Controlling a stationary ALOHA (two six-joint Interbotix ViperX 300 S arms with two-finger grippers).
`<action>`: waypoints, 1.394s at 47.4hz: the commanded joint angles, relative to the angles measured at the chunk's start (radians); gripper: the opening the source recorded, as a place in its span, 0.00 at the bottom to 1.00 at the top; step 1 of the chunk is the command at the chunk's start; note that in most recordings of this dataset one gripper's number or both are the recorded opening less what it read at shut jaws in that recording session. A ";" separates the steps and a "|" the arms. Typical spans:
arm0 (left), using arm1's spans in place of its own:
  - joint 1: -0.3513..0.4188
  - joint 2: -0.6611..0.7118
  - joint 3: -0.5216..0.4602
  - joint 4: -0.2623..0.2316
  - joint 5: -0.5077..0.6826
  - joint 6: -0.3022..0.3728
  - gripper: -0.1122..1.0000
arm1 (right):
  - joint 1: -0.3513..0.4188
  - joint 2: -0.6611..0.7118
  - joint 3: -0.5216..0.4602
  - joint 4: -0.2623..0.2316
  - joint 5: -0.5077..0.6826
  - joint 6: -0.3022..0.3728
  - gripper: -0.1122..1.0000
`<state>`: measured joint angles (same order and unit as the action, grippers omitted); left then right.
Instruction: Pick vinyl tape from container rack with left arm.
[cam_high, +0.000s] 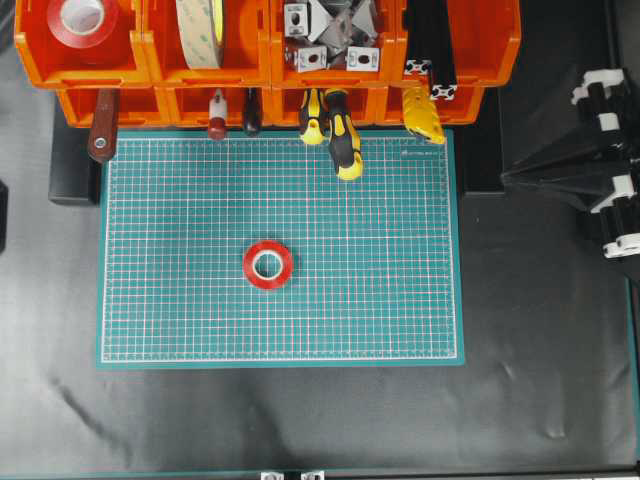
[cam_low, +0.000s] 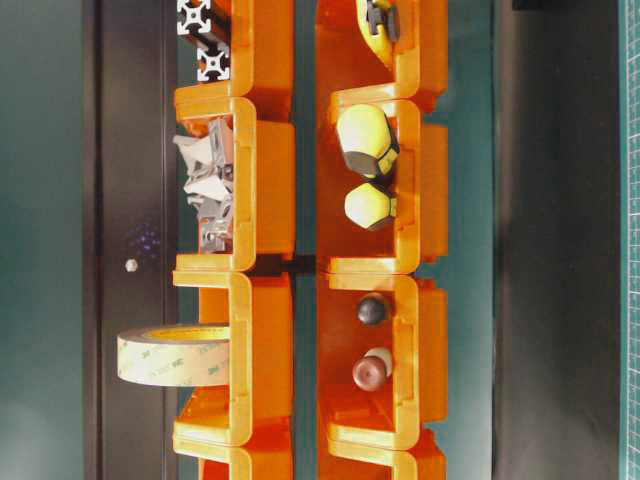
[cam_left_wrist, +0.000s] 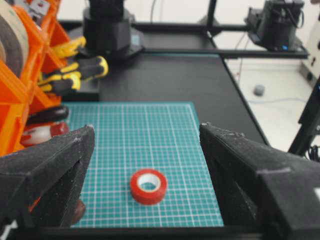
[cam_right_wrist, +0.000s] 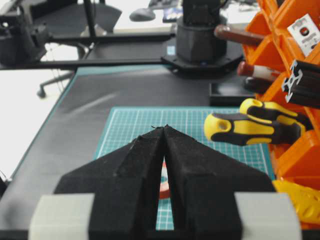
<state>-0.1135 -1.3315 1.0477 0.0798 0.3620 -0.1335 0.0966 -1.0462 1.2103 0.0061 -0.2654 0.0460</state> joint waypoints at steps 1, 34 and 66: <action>0.008 0.009 -0.009 0.002 -0.009 0.002 0.83 | -0.002 -0.005 -0.009 -0.002 -0.018 -0.002 0.10; 0.008 0.025 0.011 0.002 -0.012 -0.041 0.83 | -0.003 -0.006 -0.006 -0.005 -0.018 -0.005 0.10; 0.008 0.025 0.017 0.002 -0.098 -0.038 0.83 | -0.035 -0.014 -0.005 -0.005 0.067 -0.006 0.10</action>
<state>-0.1089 -1.3238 1.0753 0.0782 0.2715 -0.1779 0.0614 -1.0615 1.2180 0.0046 -0.2194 0.0414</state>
